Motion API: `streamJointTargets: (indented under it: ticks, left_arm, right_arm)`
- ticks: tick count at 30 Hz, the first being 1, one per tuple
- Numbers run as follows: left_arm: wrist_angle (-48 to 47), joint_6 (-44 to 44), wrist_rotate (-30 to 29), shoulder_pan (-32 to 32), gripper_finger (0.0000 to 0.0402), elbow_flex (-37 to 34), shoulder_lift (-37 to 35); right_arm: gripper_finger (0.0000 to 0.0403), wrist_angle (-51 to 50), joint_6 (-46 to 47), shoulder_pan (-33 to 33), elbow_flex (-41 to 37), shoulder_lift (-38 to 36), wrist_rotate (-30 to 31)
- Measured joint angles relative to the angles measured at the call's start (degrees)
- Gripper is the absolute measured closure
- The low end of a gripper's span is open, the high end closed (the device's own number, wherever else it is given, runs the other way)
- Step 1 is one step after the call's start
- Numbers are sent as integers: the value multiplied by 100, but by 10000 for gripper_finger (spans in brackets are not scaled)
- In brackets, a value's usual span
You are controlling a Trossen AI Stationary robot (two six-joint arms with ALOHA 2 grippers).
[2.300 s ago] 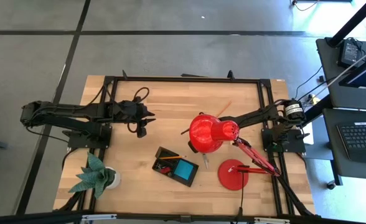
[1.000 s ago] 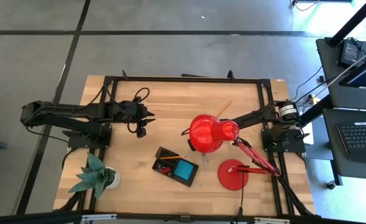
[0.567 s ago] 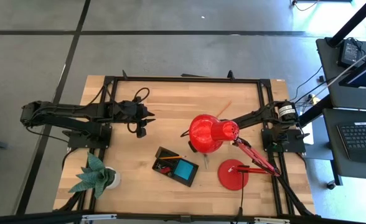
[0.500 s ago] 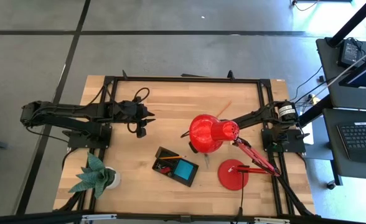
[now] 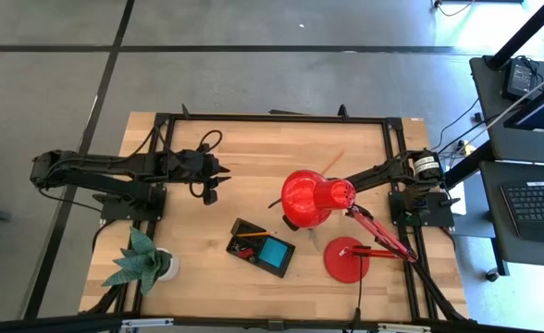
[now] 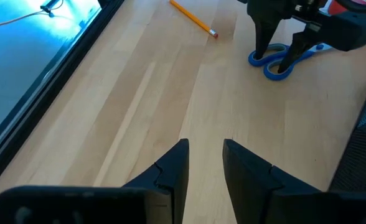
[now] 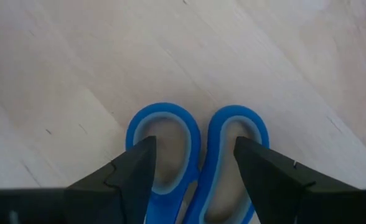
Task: Pick and place office supplies into organizer
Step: Put the blue scissor into the desk organizer
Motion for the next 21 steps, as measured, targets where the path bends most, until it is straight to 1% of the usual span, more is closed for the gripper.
streamJointTargets:
  ticks: [3, 6, 15, 21]
  left_arm:
    - [0, -2, 0, 0, 309, 0, 0]
    - [2, -2, 0, 0, 309, 0, 0]
    - [0, -4, 0, 0, 309, 0, 0]
    - [2, -4, -2, 0, 309, 0, 0]
  right_arm:
    - [183, 4, -89, 0, 0, 2, 0]
    - [205, 0, -166, -2, -4, 4, 18]
    - [325, 27, -652, -11, -9, 9, 40]
    - [328, 51, -732, -11, -9, 11, 90]
